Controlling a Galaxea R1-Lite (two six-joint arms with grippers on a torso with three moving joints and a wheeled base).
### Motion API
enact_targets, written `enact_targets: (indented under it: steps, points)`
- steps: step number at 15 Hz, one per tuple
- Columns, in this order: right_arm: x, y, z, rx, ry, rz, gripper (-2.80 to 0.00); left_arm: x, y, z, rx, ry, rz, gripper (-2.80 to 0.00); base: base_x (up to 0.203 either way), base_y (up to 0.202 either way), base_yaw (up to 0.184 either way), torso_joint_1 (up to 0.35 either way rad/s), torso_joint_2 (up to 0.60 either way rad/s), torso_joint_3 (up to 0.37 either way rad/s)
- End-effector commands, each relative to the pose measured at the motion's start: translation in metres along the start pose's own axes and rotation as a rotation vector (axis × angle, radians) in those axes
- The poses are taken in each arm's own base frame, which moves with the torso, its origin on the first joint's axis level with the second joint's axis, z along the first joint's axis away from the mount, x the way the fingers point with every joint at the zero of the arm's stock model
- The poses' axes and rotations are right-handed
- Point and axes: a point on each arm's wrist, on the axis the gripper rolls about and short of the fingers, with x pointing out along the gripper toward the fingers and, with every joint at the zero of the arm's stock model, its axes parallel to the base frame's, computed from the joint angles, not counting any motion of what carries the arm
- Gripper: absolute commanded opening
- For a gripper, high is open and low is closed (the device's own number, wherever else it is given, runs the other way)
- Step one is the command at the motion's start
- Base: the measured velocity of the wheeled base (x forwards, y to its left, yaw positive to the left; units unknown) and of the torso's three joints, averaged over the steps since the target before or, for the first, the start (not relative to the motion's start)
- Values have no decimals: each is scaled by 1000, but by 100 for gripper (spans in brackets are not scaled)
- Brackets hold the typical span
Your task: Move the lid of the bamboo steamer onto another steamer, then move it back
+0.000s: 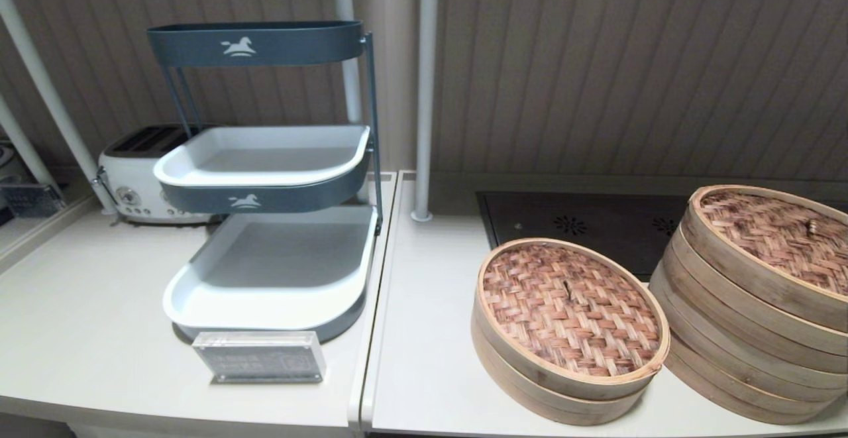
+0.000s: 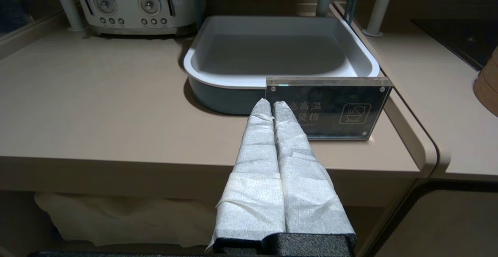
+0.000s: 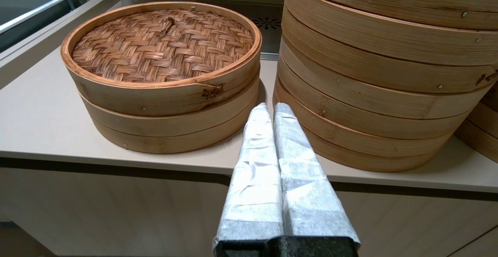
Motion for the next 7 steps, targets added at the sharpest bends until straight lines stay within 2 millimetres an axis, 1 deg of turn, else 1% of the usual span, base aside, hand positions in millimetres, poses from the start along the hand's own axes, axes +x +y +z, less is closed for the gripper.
enact_targets:
  steps: [1,7]
  points:
    - [2,0,-7,-1,25,0,-280,2,0,-8,0,25,-1,-280,0,0,0,0,0,0]
    - [2,0,-7,4,29,-1,-280,2,0,-8,0,27,-1,-280,0,0,0,0,0,0]
